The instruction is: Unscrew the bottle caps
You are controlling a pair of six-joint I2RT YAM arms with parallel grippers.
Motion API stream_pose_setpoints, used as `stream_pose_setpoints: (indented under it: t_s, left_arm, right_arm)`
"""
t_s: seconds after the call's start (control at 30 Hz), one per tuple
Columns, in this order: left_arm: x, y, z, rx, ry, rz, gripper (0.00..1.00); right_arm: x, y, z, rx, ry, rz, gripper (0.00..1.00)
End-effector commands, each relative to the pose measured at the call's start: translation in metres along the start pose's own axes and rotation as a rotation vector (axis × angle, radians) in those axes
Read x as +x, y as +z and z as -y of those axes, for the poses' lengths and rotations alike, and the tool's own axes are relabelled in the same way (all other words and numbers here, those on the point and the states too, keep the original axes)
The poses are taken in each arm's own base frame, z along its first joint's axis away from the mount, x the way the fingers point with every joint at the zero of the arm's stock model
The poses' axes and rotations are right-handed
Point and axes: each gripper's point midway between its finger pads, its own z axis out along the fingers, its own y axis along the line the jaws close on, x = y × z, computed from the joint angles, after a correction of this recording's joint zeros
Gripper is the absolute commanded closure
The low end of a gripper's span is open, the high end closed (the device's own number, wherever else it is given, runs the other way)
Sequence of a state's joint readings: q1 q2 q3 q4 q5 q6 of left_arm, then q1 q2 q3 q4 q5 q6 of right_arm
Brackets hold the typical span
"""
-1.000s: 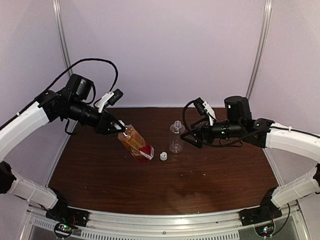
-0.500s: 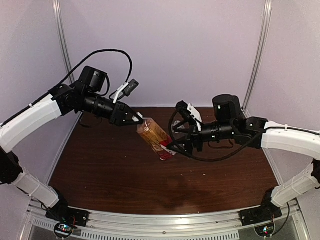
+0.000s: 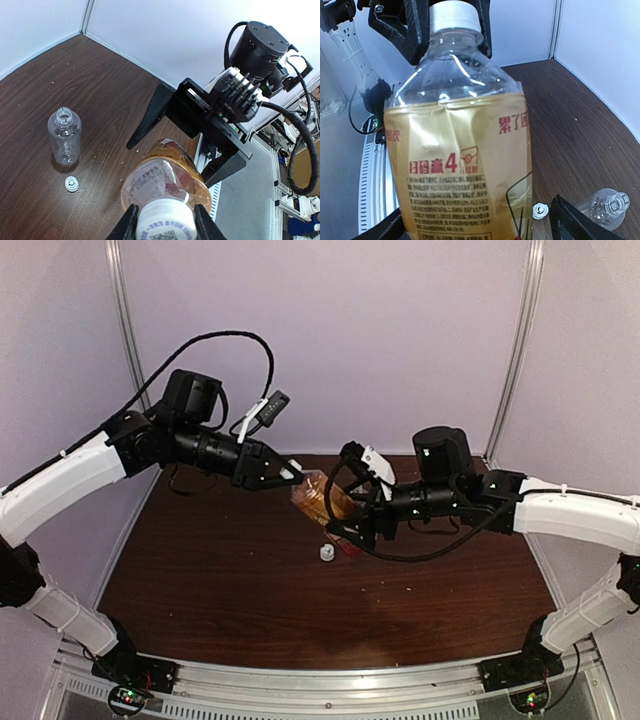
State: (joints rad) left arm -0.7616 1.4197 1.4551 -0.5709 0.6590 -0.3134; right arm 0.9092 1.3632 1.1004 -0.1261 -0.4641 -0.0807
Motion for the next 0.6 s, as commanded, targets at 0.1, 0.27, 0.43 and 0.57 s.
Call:
stream_pose_setpoints:
  t_s: [0.1,0.27,0.43,0.57]
  left_arm:
    - [-0.011,0.003,0.006,-0.015,0.051,0.032,1.00]
    - [-0.010,0.006,0.004,-0.022,0.056,0.022,1.00]
    - [-0.010,0.007,0.003,-0.031,0.060,0.018,1.00]
    - [-0.009,0.009,-0.001,-0.043,0.059,0.002,1.00]
  right_arm:
    - [-0.008,0.003,0.003,0.030,-0.040,-0.014,0.15]
    - [0.000,0.010,0.003,0.027,-0.053,-0.061,0.15]
    - [0.005,0.011,0.004,0.032,-0.063,-0.078,0.16]
    - [0.009,0.013,0.005,0.033,-0.073,-0.104,0.19]
